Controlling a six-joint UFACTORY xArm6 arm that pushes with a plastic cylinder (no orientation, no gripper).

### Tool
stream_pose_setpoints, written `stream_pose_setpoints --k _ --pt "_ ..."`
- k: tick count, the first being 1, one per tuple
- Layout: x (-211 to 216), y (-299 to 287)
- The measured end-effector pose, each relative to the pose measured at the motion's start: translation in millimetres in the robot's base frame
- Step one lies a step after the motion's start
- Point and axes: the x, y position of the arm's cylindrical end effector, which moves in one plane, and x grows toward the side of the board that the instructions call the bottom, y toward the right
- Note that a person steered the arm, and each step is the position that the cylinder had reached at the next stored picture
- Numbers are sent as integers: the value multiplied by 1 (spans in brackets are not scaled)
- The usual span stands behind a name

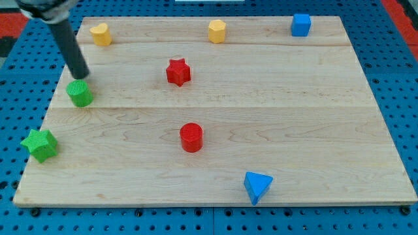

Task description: Slide the green star towards the red circle

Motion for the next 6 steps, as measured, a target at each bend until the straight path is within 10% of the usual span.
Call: stream_pose_setpoints --k 3,6 --pt "178 -29" --pt "181 110"
